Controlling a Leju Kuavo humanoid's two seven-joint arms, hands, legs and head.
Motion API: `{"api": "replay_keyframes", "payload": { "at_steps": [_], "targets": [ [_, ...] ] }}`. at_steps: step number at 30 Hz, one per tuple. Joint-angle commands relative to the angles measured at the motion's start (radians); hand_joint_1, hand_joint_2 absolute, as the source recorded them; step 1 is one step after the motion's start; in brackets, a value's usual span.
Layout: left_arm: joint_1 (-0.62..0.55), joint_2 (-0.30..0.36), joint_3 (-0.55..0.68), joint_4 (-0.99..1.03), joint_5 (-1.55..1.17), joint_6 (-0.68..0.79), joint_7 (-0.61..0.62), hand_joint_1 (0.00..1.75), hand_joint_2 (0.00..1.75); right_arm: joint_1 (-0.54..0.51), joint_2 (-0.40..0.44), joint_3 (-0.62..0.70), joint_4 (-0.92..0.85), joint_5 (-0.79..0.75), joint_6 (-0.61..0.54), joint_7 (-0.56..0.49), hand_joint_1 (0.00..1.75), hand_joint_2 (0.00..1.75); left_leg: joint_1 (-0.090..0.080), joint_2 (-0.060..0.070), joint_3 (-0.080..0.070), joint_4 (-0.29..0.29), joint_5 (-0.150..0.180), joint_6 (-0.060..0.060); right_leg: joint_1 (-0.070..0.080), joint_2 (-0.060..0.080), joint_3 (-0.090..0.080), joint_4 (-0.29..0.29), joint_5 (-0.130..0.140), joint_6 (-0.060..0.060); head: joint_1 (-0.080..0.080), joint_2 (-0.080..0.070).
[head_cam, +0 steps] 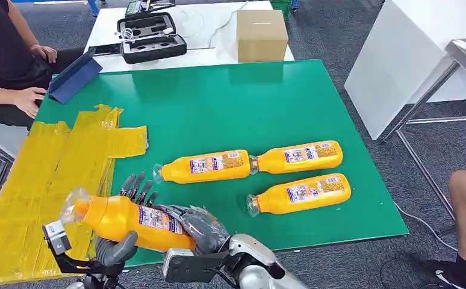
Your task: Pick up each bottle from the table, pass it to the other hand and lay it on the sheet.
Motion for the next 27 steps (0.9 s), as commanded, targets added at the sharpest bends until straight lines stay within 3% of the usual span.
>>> {"api": "replay_keyframes", "payload": {
  "at_steps": [1, 11, 13, 15, 16, 17, 18, 19, 21, 27],
  "targets": [
    [-0.031, -0.015, -0.018, 0.014, -0.04, 0.032, 0.005, 1.75, 1.75, -0.014, 0.009, 0.058, 0.056, 0.009, 0.022, -0.014, 1.75, 1.75, 0.001, -0.001, 0.005, 0.0, -0.001, -0.001, 0.001, -0.002, 0.005, -0.001, -0.001, -0.002, 0.0, 0.0],
    [-0.032, -0.026, -0.012, 0.004, -0.098, 0.052, -0.014, 1.75, 1.75, -0.007, 0.007, 0.035, 0.054, 0.014, 0.02, -0.008, 1.75, 1.75, 0.0, -0.001, 0.004, 0.0, -0.001, -0.001, 0.001, -0.002, 0.005, -0.001, -0.002, -0.002, 0.0, 0.0],
    [-0.033, -0.029, -0.008, 0.001, -0.107, 0.059, -0.009, 1.75, 1.75, 0.003, 0.003, 0.021, 0.045, 0.034, 0.0, 0.003, 1.75, 1.75, 0.001, -0.001, 0.005, 0.0, -0.002, -0.001, 0.001, -0.003, 0.006, -0.001, -0.002, -0.002, 0.0, 0.0],
    [-0.023, -0.03, 0.003, -0.022, -0.166, 0.103, -0.011, 1.75, 1.75, 0.007, -0.051, -0.02, -0.004, 0.053, -0.087, 0.04, 1.75, 1.75, 0.001, -0.002, 0.004, 0.0, -0.001, -0.001, 0.001, -0.004, 0.005, -0.001, -0.002, -0.001, 0.0, 0.0],
    [-0.023, -0.03, 0.012, -0.033, -0.187, 0.118, -0.011, 1.75, 1.75, 0.019, -0.063, -0.046, -0.032, 0.054, -0.113, 0.036, 0.42, 1.75, 0.001, -0.002, 0.004, 0.0, -0.001, -0.001, 0.001, -0.004, 0.005, -0.001, -0.001, -0.001, 0.0, 0.0],
    [-0.024, -0.028, 0.023, -0.047, -0.21, 0.138, -0.011, 1.75, 1.75, 0.034, -0.073, -0.078, -0.066, 0.069, -0.154, 0.038, 0.0, 1.75, 0.0, -0.002, 0.001, 0.0, 0.0, 0.0, 0.0, -0.003, 0.002, -0.001, -0.001, -0.001, 0.0, 0.0],
    [-0.03, -0.027, 0.04, -0.068, -0.254, 0.179, -0.017, 1.75, 1.75, 0.057, -0.088, -0.119, -0.115, 0.099, -0.198, 0.058, 0.0, 0.0, 0.001, -0.002, 0.002, 0.0, -0.001, 0.0, 0.001, -0.003, 0.003, -0.001, -0.001, -0.001, 0.0, 0.0],
    [-0.044, -0.008, 0.049, -0.088, -0.324, 0.213, -0.016, 1.75, 1.75, 0.075, -0.095, -0.172, -0.162, 0.105, -0.231, 0.074, 0.0, 0.0, 0.0, -0.004, 0.001, 0.0, 0.0, 0.0, 0.0, -0.005, 0.003, 0.0, -0.001, -0.001, 0.0, 0.0],
    [-0.083, 0.013, 0.094, -0.118, -0.347, 0.199, 0.021, 1.75, 1.75, 0.083, -0.128, -0.255, -0.243, 0.107, -0.187, 0.09, 0.0, 0.0, 0.001, -0.005, 0.0, 0.002, -0.001, 0.0, 0.001, -0.006, 0.002, 0.001, -0.002, -0.001, 0.001, 0.0],
    [-0.083, 0.004, 0.1, -0.113, -0.35, 0.189, 0.028, 1.75, 1.75, 0.085, -0.11, -0.261, -0.229, 0.113, -0.174, 0.086, 0.0, 0.0, 0.0, -0.002, 0.002, 0.0, 0.0, 0.0, 0.0, -0.003, 0.003, 0.0, -0.001, -0.001, 0.0, 0.0]
  ]
}}
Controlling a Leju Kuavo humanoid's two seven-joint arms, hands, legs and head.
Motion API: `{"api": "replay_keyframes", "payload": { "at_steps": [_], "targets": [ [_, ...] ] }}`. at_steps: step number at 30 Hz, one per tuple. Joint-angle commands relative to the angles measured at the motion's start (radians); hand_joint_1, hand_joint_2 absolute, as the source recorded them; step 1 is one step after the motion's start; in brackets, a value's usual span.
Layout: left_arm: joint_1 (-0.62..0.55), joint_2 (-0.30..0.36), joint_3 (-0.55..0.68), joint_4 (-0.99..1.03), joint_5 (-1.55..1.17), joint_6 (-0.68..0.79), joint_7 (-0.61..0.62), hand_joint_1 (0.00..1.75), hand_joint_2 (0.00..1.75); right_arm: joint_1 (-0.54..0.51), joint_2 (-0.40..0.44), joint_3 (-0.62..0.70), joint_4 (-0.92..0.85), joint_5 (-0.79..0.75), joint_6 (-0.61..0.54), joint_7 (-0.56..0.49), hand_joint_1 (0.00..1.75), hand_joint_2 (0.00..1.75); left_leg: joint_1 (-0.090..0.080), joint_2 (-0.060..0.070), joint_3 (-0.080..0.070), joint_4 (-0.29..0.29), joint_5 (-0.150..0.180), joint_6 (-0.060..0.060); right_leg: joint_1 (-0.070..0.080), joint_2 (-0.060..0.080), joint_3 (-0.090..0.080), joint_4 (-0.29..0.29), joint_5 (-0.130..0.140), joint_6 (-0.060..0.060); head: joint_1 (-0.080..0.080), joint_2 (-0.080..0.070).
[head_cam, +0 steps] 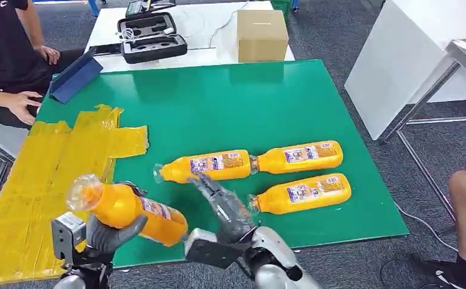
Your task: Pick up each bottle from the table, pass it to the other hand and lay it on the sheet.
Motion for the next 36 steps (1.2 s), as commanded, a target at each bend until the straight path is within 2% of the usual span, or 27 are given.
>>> {"api": "replay_keyframes", "payload": {
  "at_steps": [1, 3, 6, 7, 8, 11, 13, 16, 17, 19, 23, 25, 26, 31, 36],
  "targets": [
    [-0.061, 0.024, 0.044, -0.019, -0.097, 0.043, -0.023, 1.75, 1.75, 0.018, -0.05, -0.115, -0.089, 0.019, -0.004, 0.004, 0.0, 0.0, 0.001, 0.0, 0.002, 0.0, -0.001, -0.001, 0.001, -0.001, 0.002, 0.0, 0.0, -0.001, 0.0, 0.0],
    [-0.145, 0.044, 0.066, -0.024, -0.362, 0.2, -0.016, 1.75, 1.75, -0.005, -0.086, -0.168, -0.131, 0.039, -0.009, 0.036, 0.0, 0.0, 0.001, -0.001, 0.003, 0.0, -0.001, -0.001, 0.001, -0.003, 0.003, 0.0, -0.001, -0.002, 0.0, 0.0],
    [-0.308, 0.066, 0.132, 0.011, -0.884, 0.388, 0.103, 1.75, 1.75, -0.055, -0.105, -0.275, -0.173, -0.008, 0.11, 0.035, 0.0, 0.0, 0.001, -0.008, -0.002, 0.003, 0.001, -0.001, 0.002, -0.009, 0.0, 0.003, -0.001, -0.001, 0.0, 0.0],
    [-0.35, 0.09, 0.149, 0.043, -1.133, 0.429, 0.161, 1.75, 1.75, -0.08, -0.105, -0.29, -0.17, -0.018, 0.149, 0.031, 0.0, 0.0, 0.002, -0.009, -0.002, 0.004, 0.001, -0.001, 0.002, -0.01, 0.0, 0.004, -0.002, -0.002, -0.001, 0.0],
    [-0.379, 0.109, 0.147, 0.075, -1.271, 0.438, 0.198, 1.75, 1.75, -0.109, -0.107, -0.291, -0.159, -0.035, 0.177, 0.031, 0.0, 0.0, 0.001, -0.006, -0.003, 0.003, 0.002, -0.001, 0.001, -0.007, -0.002, 0.003, 0.0, -0.001, 0.0, 0.0],
    [-0.494, 0.195, 0.097, 0.295, -1.489, 0.372, 0.249, 1.75, 1.75, -0.199, -0.112, -0.272, -0.097, -0.07, 0.23, 0.049, 0.0, 0.0, 0.0, -0.001, -0.001, 0.0, 0.004, 0.0, 0.0, -0.002, -0.001, 0.002, 0.002, -0.001, 0.0, 0.0],
    [-0.555, 0.225, 0.06, 0.433, -1.566, 0.365, 0.273, 1.75, 1.75, -0.233, -0.116, -0.253, -0.063, -0.076, 0.245, 0.058, 0.0, 0.0, 0.0, -0.002, 0.001, 0.0, 0.005, -0.001, 0.0, -0.003, 0.0, 0.002, 0.004, -0.003, -0.001, 0.0],
    [-0.591, 0.234, 0.036, 0.511, -1.581, 0.37, 0.275, 1.75, 1.75, -0.259, -0.115, -0.243, -0.037, -0.086, 0.253, 0.065, 0.0, 0.0, 0.0, -0.001, -0.001, 0.0, 0.008, -0.001, 0.001, -0.002, -0.001, 0.001, 0.005, -0.002, -0.001, 0.0],
    [-0.615, 0.265, -0.012, 0.562, -1.593, 0.343, 0.295, 1.75, 1.75, -0.276, -0.12, -0.231, -0.023, -0.1, 0.262, 0.078, 0.0, 1.75, 0.001, -0.001, 0.001, 0.0, 0.007, -0.002, 0.001, -0.003, 0.0, 0.001, 0.005, -0.002, -0.001, 0.0],
    [-0.696, 0.331, -0.156, 0.722, -1.593, 0.332, 0.389, 1.75, 1.75, -0.33, -0.12, -0.203, 0.03, -0.117, 0.279, 0.105, 0.0, 1.75, 0.001, 0.0, 0.001, 0.0, 0.008, -0.002, 0.001, -0.003, 0.001, 0.001, 0.006, -0.003, 0.0, 0.0],
    [-0.801, 0.297, -0.138, 0.981, -1.58, 0.309, 0.316, 1.75, 1.75, -0.368, -0.115, -0.17, 0.08, -0.126, 0.29, 0.119, 0.0, 1.75, 0.0, 0.0, 0.0, 0.0, 0.009, -0.001, 0.0, -0.002, -0.002, 0.001, 0.007, -0.004, 0.0, 0.0],
    [-0.806, 0.291, -0.129, 1.004, -1.569, 0.298, 0.294, 1.75, 1.75, -0.363, -0.117, -0.166, 0.081, -0.125, 0.29, 0.121, 0.0, 1.75, 0.001, 0.0, 0.001, 0.0, 0.009, -0.002, 0.001, -0.002, 0.0, 0.001, 0.007, -0.004, 0.0, 0.0],
    [-0.813, 0.279, -0.119, 1.049, -1.53, 0.243, 0.228, 1.75, 1.75, -0.363, -0.126, -0.156, 0.09, -0.116, 0.296, 0.134, 0.0, 1.75, 0.0, 0.001, 0.0, 0.0, 0.008, -0.001, 0.001, -0.002, -0.001, 0.001, 0.007, -0.004, -0.001, 0.0],
    [-0.806, 0.278, -0.119, 1.051, -1.529, 0.252, 0.227, 1.75, 1.75, -0.361, -0.127, -0.156, 0.096, -0.117, 0.296, 0.133, 0.0, 1.75, 0.001, 0.002, 0.001, 0.001, 0.007, -0.001, 0.001, -0.001, 0.0, 0.001, 0.006, -0.004, -0.001, 0.0],
    [-0.829, 0.252, -0.123, 1.157, -1.48, 0.152, 0.172, 1.75, 1.75, -0.412, -0.108, -0.129, 0.185, -0.096, 0.313, 0.147, 0.0, 1.75, 0.001, 0.002, -0.001, 0.001, 0.008, -0.001, 0.001, -0.001, -0.002, 0.001, 0.007, -0.004, 0.0, 0.0]
  ]
}}
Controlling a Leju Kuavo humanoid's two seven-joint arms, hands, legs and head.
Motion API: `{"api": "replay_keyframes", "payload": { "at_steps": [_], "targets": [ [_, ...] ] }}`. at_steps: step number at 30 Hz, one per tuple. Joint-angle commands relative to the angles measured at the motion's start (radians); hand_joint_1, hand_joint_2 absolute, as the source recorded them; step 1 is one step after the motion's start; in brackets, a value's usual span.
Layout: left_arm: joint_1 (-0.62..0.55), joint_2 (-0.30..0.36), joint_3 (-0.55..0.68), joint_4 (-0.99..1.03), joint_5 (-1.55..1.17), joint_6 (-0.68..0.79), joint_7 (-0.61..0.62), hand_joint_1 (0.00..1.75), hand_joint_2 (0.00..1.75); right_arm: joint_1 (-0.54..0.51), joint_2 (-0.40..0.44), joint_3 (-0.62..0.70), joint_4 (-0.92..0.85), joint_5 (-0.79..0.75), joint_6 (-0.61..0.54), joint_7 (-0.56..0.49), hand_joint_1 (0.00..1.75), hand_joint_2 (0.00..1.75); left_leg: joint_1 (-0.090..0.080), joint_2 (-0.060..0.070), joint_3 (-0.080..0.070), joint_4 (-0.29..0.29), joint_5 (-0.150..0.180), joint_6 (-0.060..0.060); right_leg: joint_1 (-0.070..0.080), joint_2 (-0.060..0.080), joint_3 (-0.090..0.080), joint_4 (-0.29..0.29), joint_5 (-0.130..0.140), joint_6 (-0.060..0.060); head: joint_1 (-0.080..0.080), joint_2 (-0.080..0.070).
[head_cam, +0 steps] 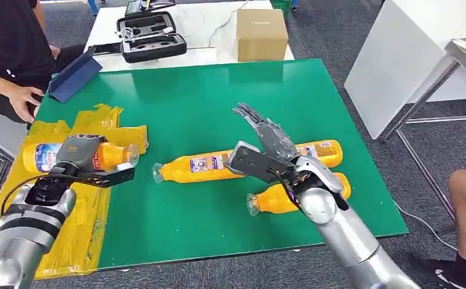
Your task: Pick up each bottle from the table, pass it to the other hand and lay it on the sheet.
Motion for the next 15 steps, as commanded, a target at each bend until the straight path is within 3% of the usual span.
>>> {"api": "replay_keyframes", "payload": {
  "at_steps": [1, 3, 4, 5, 15],
  "targets": [
    [-0.11, -0.025, -0.044, 0.285, 0.056, -0.106, -0.059, 1.75, 1.75, -0.121, 0.007, 0.082, 0.197, 0.022, 0.025, 0.02, 0.0, 1.75, 0.0, 0.001, 0.002, 0.0, -0.001, -0.001, 0.0, 0.0, 0.002, 0.0, 0.0, -0.001, 0.0, 0.0],
    [-0.118, -0.036, -0.035, 0.321, 0.087, -0.125, -0.083, 1.75, 1.75, -0.143, 0.023, 0.1, 0.228, 0.031, 0.031, 0.02, 0.0, 1.75, 0.0, 0.002, 0.003, 0.0, -0.001, -0.001, 0.001, 0.001, 0.002, 0.0, 0.0, -0.001, -0.001, 0.0],
    [-0.124, -0.04, -0.035, 0.337, 0.103, -0.144, -0.104, 0.37, 1.75, -0.156, 0.03, 0.113, 0.247, 0.037, 0.035, 0.023, 0.0, 1.75, 0.001, 0.002, 0.003, 0.001, -0.001, -0.001, 0.001, 0.0, 0.002, 0.001, 0.0, -0.001, 0.0, 0.0],
    [-0.126, -0.041, -0.032, 0.343, 0.116, -0.155, -0.114, 0.0, 1.75, -0.167, 0.033, 0.122, 0.261, 0.043, 0.039, 0.027, 0.0, 1.75, 0.001, 0.002, 0.003, 0.001, -0.001, -0.001, 0.001, 0.0, 0.002, 0.001, 0.0, -0.002, 0.0, 0.0],
    [-0.134, -0.039, -0.036, 0.348, 0.121, -0.172, -0.119, 0.0, 1.75, -0.177, 0.036, 0.128, 0.276, 0.047, 0.042, 0.029, 0.0, 1.75, 0.001, 0.0, 0.003, 0.001, -0.001, -0.001, 0.001, -0.001, 0.004, 0.001, -0.001, -0.001, 0.0, 0.0]
  ]
}}
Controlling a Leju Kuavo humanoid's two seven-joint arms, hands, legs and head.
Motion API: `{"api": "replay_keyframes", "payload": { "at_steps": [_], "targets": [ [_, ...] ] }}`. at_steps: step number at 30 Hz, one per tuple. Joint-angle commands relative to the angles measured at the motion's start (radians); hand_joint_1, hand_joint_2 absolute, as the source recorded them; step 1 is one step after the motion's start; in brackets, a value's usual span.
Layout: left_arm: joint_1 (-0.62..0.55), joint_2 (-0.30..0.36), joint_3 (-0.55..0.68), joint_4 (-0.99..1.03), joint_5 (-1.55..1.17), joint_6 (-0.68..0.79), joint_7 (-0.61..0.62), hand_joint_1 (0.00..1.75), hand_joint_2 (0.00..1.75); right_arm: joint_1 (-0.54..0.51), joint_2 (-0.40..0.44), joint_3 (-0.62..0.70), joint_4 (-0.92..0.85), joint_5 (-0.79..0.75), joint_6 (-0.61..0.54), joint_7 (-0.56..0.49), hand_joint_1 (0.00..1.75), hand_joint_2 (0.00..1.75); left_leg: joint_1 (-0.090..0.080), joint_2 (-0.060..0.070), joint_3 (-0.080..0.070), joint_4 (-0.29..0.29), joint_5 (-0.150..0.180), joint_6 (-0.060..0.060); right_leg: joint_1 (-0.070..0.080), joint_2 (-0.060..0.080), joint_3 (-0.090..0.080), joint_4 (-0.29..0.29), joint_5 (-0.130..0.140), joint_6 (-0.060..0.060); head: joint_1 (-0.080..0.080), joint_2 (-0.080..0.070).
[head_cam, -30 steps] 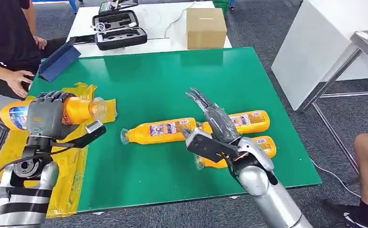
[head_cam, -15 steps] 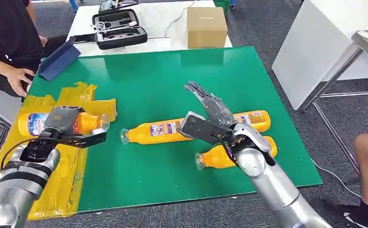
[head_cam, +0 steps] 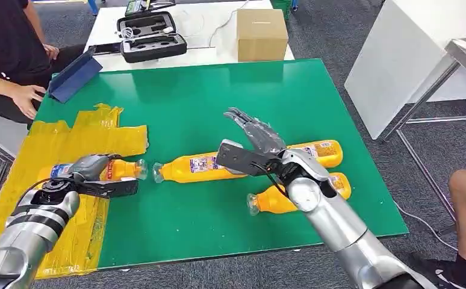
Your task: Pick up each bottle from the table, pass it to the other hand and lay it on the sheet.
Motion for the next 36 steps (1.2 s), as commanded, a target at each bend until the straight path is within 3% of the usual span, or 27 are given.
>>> {"api": "replay_keyframes", "payload": {
  "at_steps": [1, 2, 3, 5, 6, 8, 9, 12, 18, 19, 20, 23, 26, 31, 36],
  "targets": [
    [-0.064, -0.018, -0.018, 0.116, 0.002, -0.023, -0.004, 0.0, 1.75, -0.077, 0.009, 0.058, 0.115, 0.003, 0.01, 0.006, 0.0, 1.75, 0.0, 0.001, 0.003, 0.0, -0.001, -0.001, 0.0, 0.0, 0.002, 0.0, -0.001, -0.001, 0.0, 0.0],
    [-0.064, -0.018, -0.018, 0.116, 0.002, -0.023, -0.004, 0.0, 1.75, -0.077, 0.009, 0.058, 0.115, 0.003, 0.01, 0.006, 0.0, 1.75, 0.0, 0.001, 0.002, 0.0, -0.001, -0.001, 0.001, 0.0, 0.002, 0.0, 0.0, -0.001, 0.0, 0.0],
    [-0.067, -0.019, -0.01, 0.119, 0.03, -0.048, -0.041, 0.0, 0.0, -0.093, 0.013, 0.067, 0.14, 0.012, 0.017, 0.017, 0.0, 1.75, 0.001, 0.001, 0.003, 0.001, -0.001, -0.001, 0.001, 0.0, 0.003, 0.001, -0.001, -0.001, 0.0, 0.0],
    [-0.076, -0.018, -0.01, 0.111, 0.067, -0.082, -0.089, 0.0, 0.0, -0.149, 0.038, 0.09, 0.227, 0.027, 0.034, 0.036, 0.0, 1.75, 0.001, 0.001, 0.003, 0.001, -0.001, -0.001, 0.001, 0.0, 0.003, 0.001, -0.001, -0.002, 0.0, 0.0],
    [-0.086, -0.02, -0.008, 0.109, 0.09, -0.1, -0.109, 0.0, 0.0, -0.184, 0.058, 0.098, 0.288, 0.033, 0.04, 0.047, 0.0, 0.0, 0.0, 0.002, 0.001, 0.001, -0.001, -0.001, 0.0, 0.001, 0.001, 0.001, 0.0, -0.001, 0.0, 0.0],
    [-0.107, -0.028, -0.022, 0.098, 0.123, -0.125, -0.133, 0.0, 0.0, -0.254, 0.103, 0.106, 0.418, 0.046, 0.039, 0.051, 0.0, 0.0, 0.0, 0.003, 0.001, 0.001, -0.001, -0.001, 0.0, 0.002, 0.0, 0.002, 0.0, -0.001, 0.0, 0.0],
    [-0.118, -0.033, -0.031, 0.092, 0.14, -0.136, -0.139, 0.0, 0.0, -0.291, 0.121, 0.119, 0.487, 0.068, 0.036, 0.058, 0.0, 1.75, 0.0, 0.003, 0.002, 0.001, -0.001, -0.001, 0.001, 0.002, 0.001, 0.002, 0.0, -0.001, 0.0, 0.0],
    [-0.145, -0.049, -0.049, 0.059, 0.205, -0.163, -0.159, 0.0, 0.0, -0.358, 0.161, 0.13, 0.635, 0.109, 0.035, 0.059, 0.0, 1.75, 0.001, 0.002, -0.001, 0.002, 0.001, -0.001, 0.001, 0.001, -0.001, 0.003, 0.001, -0.001, 0.0, 0.0],
    [-0.15, -0.055, -0.077, -0.054, 0.347, -0.185, -0.192, 0.0, 0.0, -0.396, 0.195, 0.128, 0.827, 0.157, 0.028, 0.051, 0.0, 1.75, 0.001, -0.001, 0.001, 0.003, 0.001, -0.001, 0.002, -0.002, 0.002, 0.003, 0.0, 0.0, 0.0, 0.0],
    [-0.063, -0.121, 0.069, -0.276, 0.53, -0.051, -0.222, 0.0, 0.0, -0.398, 0.187, 0.137, 0.903, 0.209, -0.005, 0.084, 0.0, 1.75, 0.001, -0.001, 0.0, 0.001, 0.003, -0.001, 0.001, -0.002, 0.001, 0.002, 0.001, 0.0, -0.001, 0.0],
    [-0.019, -0.116, 0.049, -0.409, 0.54, -0.103, -0.147, 0.0, 0.0, -0.399, 0.188, 0.129, 0.941, 0.219, -0.029, 0.053, 0.0, 1.75, 0.001, -0.003, 0.0, 0.001, 0.003, 0.0, 0.001, -0.003, 0.001, 0.001, 0.001, 0.001, 0.0, 0.0],
    [0.012, -0.106, 0.033, -0.489, 0.554, -0.131, -0.105, 0.0, 0.0, -0.401, 0.19, 0.121, 0.959, 0.228, -0.041, 0.037, 0.0, 1.75, 0.001, -0.003, 0.002, 0.003, 0.001, 0.0, 0.002, -0.004, 0.003, 0.002, -0.001, 0.0, 0.0, 0.0],
    [0.07, -0.149, 0.124, -0.592, 0.73, -0.087, -0.151, 0.0, 0.0, -0.401, 0.195, 0.108, 0.961, 0.246, -0.043, 0.042, 0.0, 1.75, -0.001, -0.004, 0.0, 0.001, 0.002, 0.0, -0.001, -0.003, 0.001, 0.001, 0.001, 0.001, 0.001, 0.0],
    [0.148, -0.168, 0.13, -0.78, 0.742, 0.01, -0.139, 0.0, 0.0, -0.395, 0.22, 0.105, 0.971, 0.28, -0.03, 0.029, 0.0, 1.75, 0.0, 0.0, 0.001, 0.002, 0.0, -0.001, 0.001, -0.001, 0.001, 0.002, 0.0, 0.0, 0.0, 0.0],
    [0.152, -0.175, 0.129, -0.787, 0.755, 0.01, -0.138, 0.0, 0.0, -0.393, 0.225, 0.107, 0.977, 0.286, -0.028, 0.029, 0.0, 1.75, 0.0, 0.0, 0.0, 0.002, 0.002, -0.001, 0.001, -0.002, -0.001, 0.002, 0.001, 0.001, 0.0, 0.0]
  ]
}}
